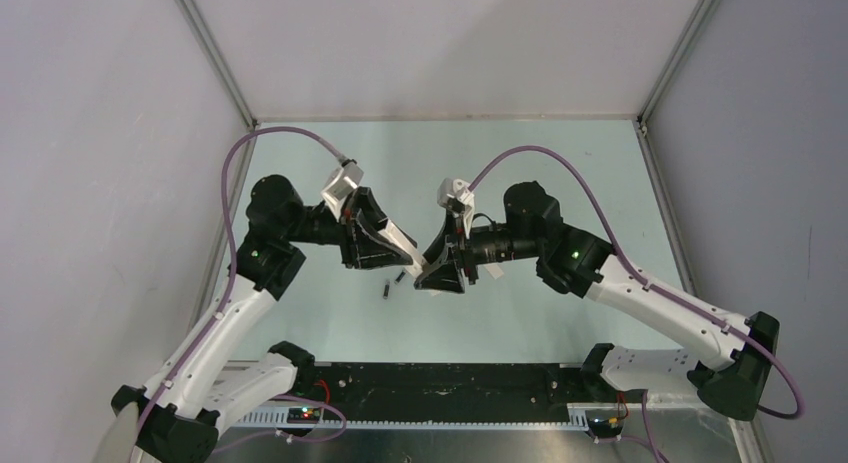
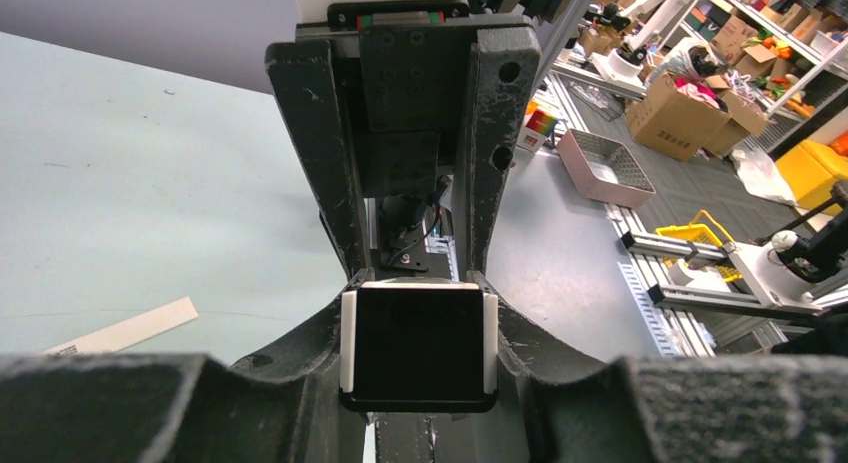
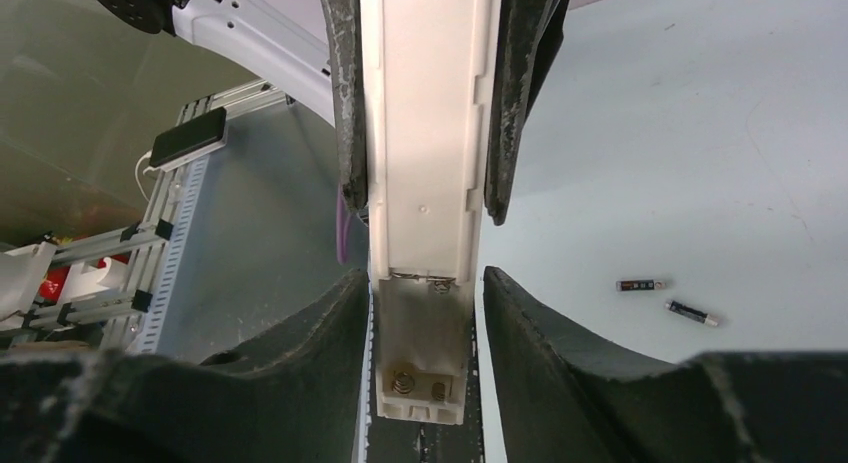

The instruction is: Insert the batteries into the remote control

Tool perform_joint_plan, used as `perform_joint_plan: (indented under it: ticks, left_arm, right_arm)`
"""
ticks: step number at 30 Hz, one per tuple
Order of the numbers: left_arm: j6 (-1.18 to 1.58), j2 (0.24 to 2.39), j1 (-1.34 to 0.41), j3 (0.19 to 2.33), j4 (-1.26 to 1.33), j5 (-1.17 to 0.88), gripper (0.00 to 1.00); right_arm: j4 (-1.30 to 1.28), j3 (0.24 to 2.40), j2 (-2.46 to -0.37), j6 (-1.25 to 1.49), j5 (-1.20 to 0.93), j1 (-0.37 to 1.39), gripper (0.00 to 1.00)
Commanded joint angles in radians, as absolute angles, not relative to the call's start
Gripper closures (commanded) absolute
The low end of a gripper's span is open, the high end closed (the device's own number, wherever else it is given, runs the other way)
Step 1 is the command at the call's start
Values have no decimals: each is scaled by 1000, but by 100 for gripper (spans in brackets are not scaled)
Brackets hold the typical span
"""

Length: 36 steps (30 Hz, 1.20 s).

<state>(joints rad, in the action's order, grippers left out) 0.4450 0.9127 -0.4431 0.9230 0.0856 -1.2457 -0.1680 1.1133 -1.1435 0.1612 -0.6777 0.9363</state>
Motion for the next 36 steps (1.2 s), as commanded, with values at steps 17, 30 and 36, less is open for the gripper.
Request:
perform_joint_plan:
  ticks: [17, 30, 36]
  left_arm:
    - [519, 835, -448, 924, 88, -780, 25]
    - [835, 775, -549, 956, -214, -155, 25]
    - [902, 793, -582, 950, -287, -91, 31]
  right_arm:
    - [-137, 1181, -1133, 201, -425, 966, 97]
    - [-144, 1255, -1244, 147, 67, 1083, 99]
    - [-191, 1291, -1290, 146, 199, 1109, 100]
